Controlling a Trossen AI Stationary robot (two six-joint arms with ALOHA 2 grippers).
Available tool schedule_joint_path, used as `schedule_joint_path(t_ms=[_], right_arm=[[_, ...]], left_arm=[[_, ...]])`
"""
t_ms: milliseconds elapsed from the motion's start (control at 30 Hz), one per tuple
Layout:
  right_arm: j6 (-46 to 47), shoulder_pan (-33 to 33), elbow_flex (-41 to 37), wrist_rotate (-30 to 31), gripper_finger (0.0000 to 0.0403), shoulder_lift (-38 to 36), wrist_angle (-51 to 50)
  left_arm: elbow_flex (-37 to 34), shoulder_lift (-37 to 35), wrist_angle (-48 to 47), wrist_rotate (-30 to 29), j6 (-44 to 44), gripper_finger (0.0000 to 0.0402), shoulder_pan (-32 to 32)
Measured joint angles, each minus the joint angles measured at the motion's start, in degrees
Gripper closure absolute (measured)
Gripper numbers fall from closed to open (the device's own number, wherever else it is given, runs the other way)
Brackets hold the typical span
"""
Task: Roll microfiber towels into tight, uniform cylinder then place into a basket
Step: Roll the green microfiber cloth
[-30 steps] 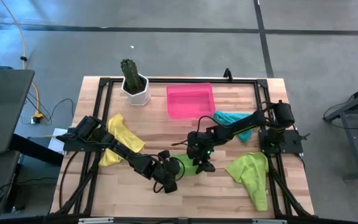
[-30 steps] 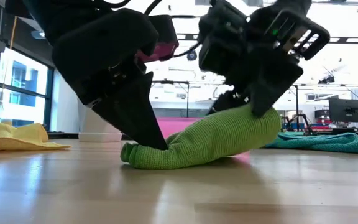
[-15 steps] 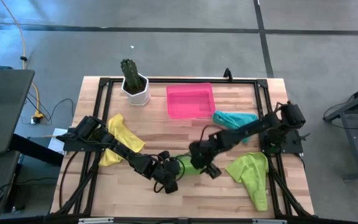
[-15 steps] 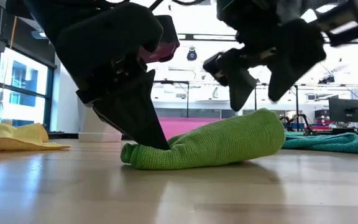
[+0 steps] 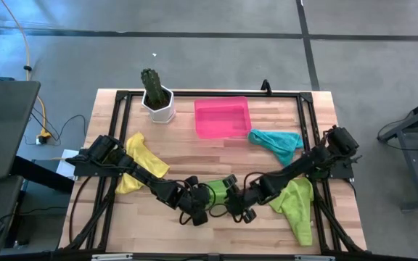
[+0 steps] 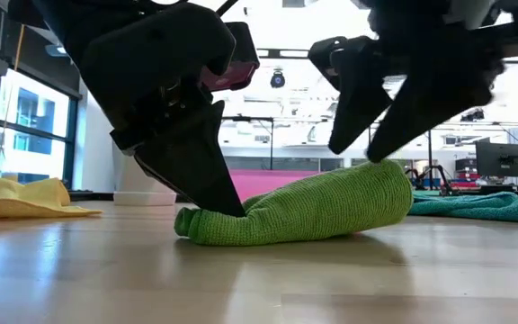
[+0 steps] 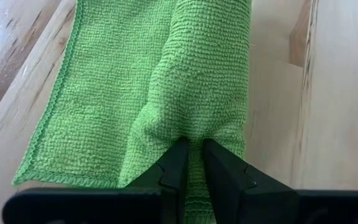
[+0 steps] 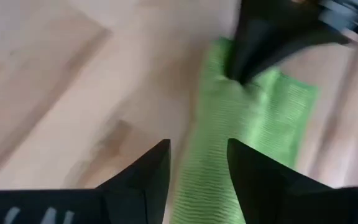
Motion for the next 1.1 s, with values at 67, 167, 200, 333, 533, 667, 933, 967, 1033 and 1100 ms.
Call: schedule_joint_path(t_ms=[67, 167, 200, 333, 533, 667, 933, 967, 1033, 1100], right_arm=[[2.46, -0.49, 0.00, 0.12, 0.0260, 0.35, 0.14], [5.56, -1.01, 0.00, -0.74, 0.0259, 1.67, 0.12], [6.36, -1.03, 0.00, -0.93, 0.0257, 2.23, 0.07], [7.06, -1.03, 0.00, 0.28, 0.0246, 4.75, -0.86], [7.20, -1.46, 0.00, 4.93, 0.0233, 7.14, -1.71], [7.26, -2.21, 0.13, 3.69, 0.0231, 8.05, -1.65], [12.24, -3.69, 0.17, -0.96, 0.0249, 8.55, -1.80], [12.85, -3.85, 0.17, -1.53, 0.0258, 8.57, -1.83], [14.23, -4.14, 0.17, -2.08, 0.0281, 8.58, -1.97], [15.59, -4.44, 0.17, -2.20, 0.0309, 8.59, -2.13]], left_arm=[[0.00, 0.00, 0.03, 0.02, -0.04, 0.0355, 0.00], [0.00, 0.00, 0.03, 0.08, -0.15, 0.0355, 0.00], [0.00, 0.00, 0.03, 0.15, -0.15, 0.0355, 0.00], [0.00, 0.00, 0.03, 0.19, -0.15, 0.0355, 0.00], [0.00, 0.02, 0.23, 0.30, -1.88, 0.0355, 0.00], [-0.01, 0.02, 1.19, 2.08, -5.94, 0.0355, 0.00], [-0.21, -1.77, 2.95, 3.30, -6.69, 0.0355, 0.00], [-0.25, -2.29, 2.75, 3.47, -5.72, 0.0355, -0.01], [-0.28, -3.38, 2.30, 3.98, -4.26, 0.0355, -0.09], [-0.28, -4.47, 2.01, 5.16, -3.71, 0.0355, -0.13]])
